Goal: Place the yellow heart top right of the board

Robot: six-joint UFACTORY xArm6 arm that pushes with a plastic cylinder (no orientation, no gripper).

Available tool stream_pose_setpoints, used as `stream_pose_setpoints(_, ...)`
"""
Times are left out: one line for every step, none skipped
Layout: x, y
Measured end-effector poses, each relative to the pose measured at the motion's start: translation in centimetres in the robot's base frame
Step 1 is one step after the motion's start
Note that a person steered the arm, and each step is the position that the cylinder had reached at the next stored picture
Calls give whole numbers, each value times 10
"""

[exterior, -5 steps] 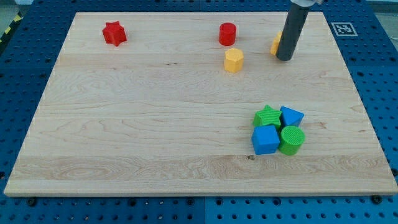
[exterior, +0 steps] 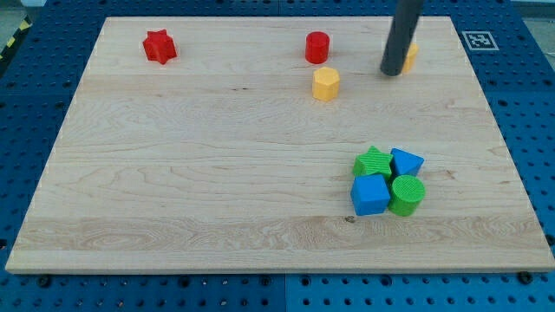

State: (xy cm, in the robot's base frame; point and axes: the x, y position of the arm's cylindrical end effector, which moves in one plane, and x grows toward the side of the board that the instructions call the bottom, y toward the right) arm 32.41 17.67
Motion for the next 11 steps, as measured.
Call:
stream_pose_setpoints(0,-27)
stream_pose_setpoints(-12,-14)
stream_pose_setpoints(-28,19)
stream_pose_setpoints(-20,12)
stream_pose_setpoints(20,-5)
stream_pose_setpoints(21,4)
stream_pose_setpoints(-11,8)
stream_pose_setpoints(-21,8)
stream_pose_setpoints(-25,8)
stream_pose_setpoints(-13,7)
stream_pose_setpoints(4,21)
